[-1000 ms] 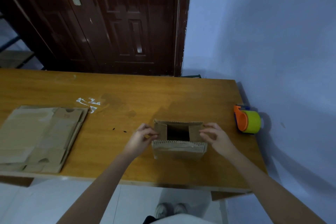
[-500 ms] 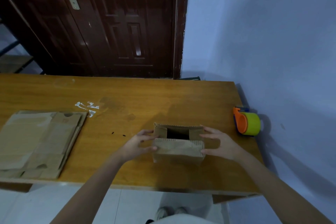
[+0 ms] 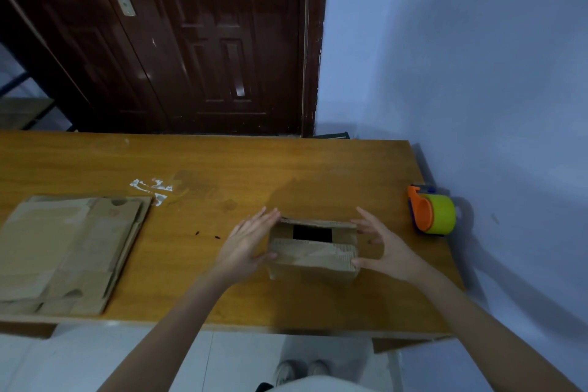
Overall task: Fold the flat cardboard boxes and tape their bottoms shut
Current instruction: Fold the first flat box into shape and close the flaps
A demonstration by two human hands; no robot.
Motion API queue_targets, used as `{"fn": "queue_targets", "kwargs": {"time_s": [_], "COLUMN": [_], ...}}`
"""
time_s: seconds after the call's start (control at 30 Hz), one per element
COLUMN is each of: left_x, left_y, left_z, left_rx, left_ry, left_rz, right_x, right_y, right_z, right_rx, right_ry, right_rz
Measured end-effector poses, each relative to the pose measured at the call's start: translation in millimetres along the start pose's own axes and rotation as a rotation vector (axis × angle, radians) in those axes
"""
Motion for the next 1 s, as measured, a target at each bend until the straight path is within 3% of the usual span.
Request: {"fn": "queue_targets", "kwargs": {"time_s": [0.1,0.2,0.47,0.67,0.83,1.0], "left_x": [1,4,-4,-8,-26,-16], "left_y": [5,12,17,18,20,30], "left_z": [3,4,6,-6,-8,-19], "left_rx": [-0.047,-0.072,-0.116,-0.153,-0.162,-0.042], "left_ry": [0.11,0.107,0.041,0.02,0.109,0.131], "left_rz": [-0.106,-0.199,-0.335,-0.377,-0.255,-0.261], "right_x": [7,7,27,16,11,6], "right_y": [2,2,22,35,32,24], "right_z": [-3,-2,-14,-15,-26,-36], "right_rx": [0.059,0.089,0.2,0.18,0.186,0.18], "right_ry": [-0.073,-0.088,-0.156,-0.076,-0.06,-0.076], "right_rz": [0.086,0.203,0.795,0.882,0.928,0.901]}}
Point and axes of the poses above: each hand's wrist, its own z-axis away from the middle knuckle, its own y-axis out of the palm, x = y × z, the point moved 9 cm from there along -z, towards the middle knuckle, and after that the axes turned 12 degrees about -y, right-handed, at the moved point
